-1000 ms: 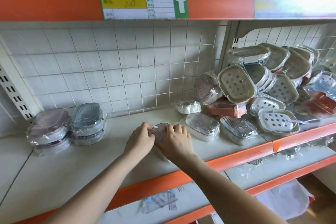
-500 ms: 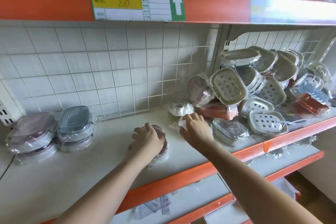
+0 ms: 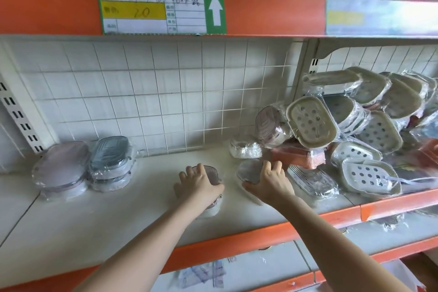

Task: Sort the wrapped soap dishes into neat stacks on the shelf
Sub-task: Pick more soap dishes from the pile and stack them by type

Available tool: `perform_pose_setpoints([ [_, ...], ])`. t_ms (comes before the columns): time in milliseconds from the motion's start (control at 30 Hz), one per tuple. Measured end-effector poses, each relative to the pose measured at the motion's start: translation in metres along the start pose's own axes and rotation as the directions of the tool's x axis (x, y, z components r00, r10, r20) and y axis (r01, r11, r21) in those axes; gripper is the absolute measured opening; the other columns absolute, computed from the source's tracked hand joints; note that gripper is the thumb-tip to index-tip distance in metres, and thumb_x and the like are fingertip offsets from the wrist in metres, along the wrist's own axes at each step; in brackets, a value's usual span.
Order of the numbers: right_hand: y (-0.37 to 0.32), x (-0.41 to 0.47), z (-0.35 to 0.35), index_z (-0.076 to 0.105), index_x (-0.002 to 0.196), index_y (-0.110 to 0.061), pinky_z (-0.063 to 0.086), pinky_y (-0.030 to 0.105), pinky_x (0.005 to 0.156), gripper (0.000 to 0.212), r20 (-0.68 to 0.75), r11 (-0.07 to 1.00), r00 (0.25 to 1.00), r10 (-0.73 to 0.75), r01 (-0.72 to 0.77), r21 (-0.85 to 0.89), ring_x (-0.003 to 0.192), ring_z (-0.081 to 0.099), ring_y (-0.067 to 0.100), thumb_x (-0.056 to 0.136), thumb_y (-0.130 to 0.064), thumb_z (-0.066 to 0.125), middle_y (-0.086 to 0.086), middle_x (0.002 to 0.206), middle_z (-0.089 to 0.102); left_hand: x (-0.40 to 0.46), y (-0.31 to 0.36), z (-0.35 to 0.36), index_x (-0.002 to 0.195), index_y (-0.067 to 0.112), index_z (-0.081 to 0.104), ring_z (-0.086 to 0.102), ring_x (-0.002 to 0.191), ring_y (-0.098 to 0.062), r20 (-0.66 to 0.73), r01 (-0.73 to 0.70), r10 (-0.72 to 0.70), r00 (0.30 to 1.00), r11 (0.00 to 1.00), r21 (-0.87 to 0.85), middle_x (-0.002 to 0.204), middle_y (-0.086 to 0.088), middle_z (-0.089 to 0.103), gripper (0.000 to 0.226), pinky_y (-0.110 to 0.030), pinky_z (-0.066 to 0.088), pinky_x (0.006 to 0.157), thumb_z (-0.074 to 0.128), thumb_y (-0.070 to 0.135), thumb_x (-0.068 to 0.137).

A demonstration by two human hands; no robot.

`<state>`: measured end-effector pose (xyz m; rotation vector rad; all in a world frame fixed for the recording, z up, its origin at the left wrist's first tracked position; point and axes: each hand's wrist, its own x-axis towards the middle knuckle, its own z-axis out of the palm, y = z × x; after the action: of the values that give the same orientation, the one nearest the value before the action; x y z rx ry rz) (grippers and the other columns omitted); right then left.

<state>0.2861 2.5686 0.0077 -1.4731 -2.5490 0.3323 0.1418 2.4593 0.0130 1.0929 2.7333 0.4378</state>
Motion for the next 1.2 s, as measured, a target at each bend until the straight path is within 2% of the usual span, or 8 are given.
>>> perform_pose_setpoints([
  [167,-0.009,-0.005,-0.001,0.034,0.125,-0.007,0.038,0.043,0.099,0.082,0.105,0.999,0.994,-0.034,0.035,-0.006,0.121,0.042,0.036,0.075,-0.067,0.059,0.014,0.126,0.041,-0.008,-0.015,-0.004,0.132,0.014,0.026,0.037,0.120,-0.035,0.006,0.063,-0.063,0.998,0.998,-0.029,0.129,-0.015,0.040,0.080,-0.040,0.036,0.092,0.053,0.064,0.075],
  [267,-0.019,-0.011,0.001,0.034,0.128,-0.009,0.037,0.044,0.098,0.083,0.118,0.999,0.992,-0.051,0.052,-0.004,0.123,0.040,0.035,0.075,-0.067,0.058,0.014,0.129,0.045,-0.016,-0.027,-0.009,0.131,0.009,0.029,0.041,0.117,-0.037,-0.032,0.114,-0.115,0.993,0.993,-0.030,0.125,-0.017,0.045,0.086,-0.039,0.038,0.091,0.053,0.069,0.073],
  [433,-0.043,-0.019,0.009,0.033,0.125,-0.008,0.039,0.041,0.095,0.082,0.130,0.993,0.989,-0.069,0.055,0.107,0.121,0.042,0.036,0.074,-0.068,0.058,0.015,0.126,0.046,-0.031,-0.051,-0.019,0.129,0.007,0.032,0.044,0.117,-0.034,-0.114,0.163,-0.162,0.980,0.987,-0.005,0.125,-0.014,0.049,0.088,-0.038,0.039,0.091,0.053,0.071,0.072],
  [633,-0.076,-0.029,0.018,0.029,0.132,0.001,0.041,0.039,0.094,0.088,0.141,0.968,0.973,-0.183,0.153,0.200,0.116,0.049,0.041,0.079,-0.064,0.059,0.022,0.124,0.044,-0.047,-0.079,-0.033,0.135,0.013,0.026,0.045,0.119,-0.036,-0.093,0.259,-0.265,0.960,0.963,-0.072,0.128,-0.013,0.045,0.093,-0.041,0.041,0.089,0.055,0.073,0.070],
  [967,-0.136,-0.051,0.033,0.026,0.136,-0.003,0.040,0.046,0.095,0.089,0.133,0.958,0.974,-0.183,0.146,0.248,0.125,0.037,0.034,0.078,-0.062,0.061,0.013,0.132,0.036,-0.060,-0.132,-0.061,0.130,0.013,0.029,0.039,0.123,-0.035,-0.066,0.283,-0.278,0.958,0.956,0.075,0.131,-0.013,0.041,0.084,-0.043,0.039,0.092,0.056,0.069,0.072],
  [1200,-0.168,-0.052,0.042,0.024,0.139,-0.008,0.037,0.047,0.097,0.088,0.144,0.952,0.975,-0.171,0.126,0.278,0.127,0.033,0.033,0.078,-0.056,0.065,0.013,0.134,0.033,-0.055,-0.173,-0.072,0.131,0.015,0.030,0.041,0.121,-0.034,-0.066,0.257,-0.254,0.965,0.966,0.043,0.128,-0.014,0.043,0.083,-0.042,0.040,0.092,0.055,0.070,0.073],
])
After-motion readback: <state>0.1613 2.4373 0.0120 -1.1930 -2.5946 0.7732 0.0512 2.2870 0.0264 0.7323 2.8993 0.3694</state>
